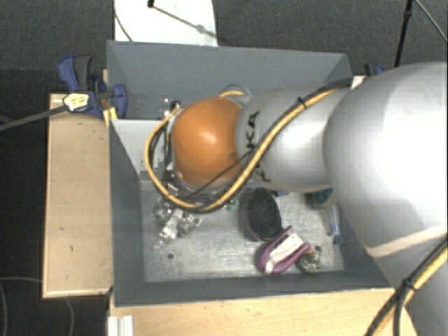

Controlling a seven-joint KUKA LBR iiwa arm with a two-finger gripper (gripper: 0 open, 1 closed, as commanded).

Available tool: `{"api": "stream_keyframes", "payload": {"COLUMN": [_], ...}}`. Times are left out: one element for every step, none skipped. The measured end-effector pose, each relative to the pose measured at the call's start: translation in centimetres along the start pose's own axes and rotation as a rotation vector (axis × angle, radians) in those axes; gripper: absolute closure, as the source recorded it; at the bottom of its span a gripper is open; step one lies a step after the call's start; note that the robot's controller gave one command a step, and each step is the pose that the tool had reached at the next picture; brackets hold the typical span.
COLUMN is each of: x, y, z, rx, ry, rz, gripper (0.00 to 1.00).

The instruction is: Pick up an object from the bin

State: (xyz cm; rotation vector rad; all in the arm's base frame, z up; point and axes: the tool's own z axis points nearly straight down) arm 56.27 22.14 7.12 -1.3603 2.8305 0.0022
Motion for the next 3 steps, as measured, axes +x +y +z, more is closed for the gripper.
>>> {"api": "stream_keyframes", "payload": {"x": [-0.1, -0.3, -0.5], "y": [-0.1, -0.1, -0.2], "z": [-3.5, -7.5, -11.6], "rx": [0.003, 0.004, 0.004], "ry": [-0.005, -0.006, -0.006], "rz": [0.008, 0.016, 0.026], "gripper": [1.00, 1.00, 1.00]}}
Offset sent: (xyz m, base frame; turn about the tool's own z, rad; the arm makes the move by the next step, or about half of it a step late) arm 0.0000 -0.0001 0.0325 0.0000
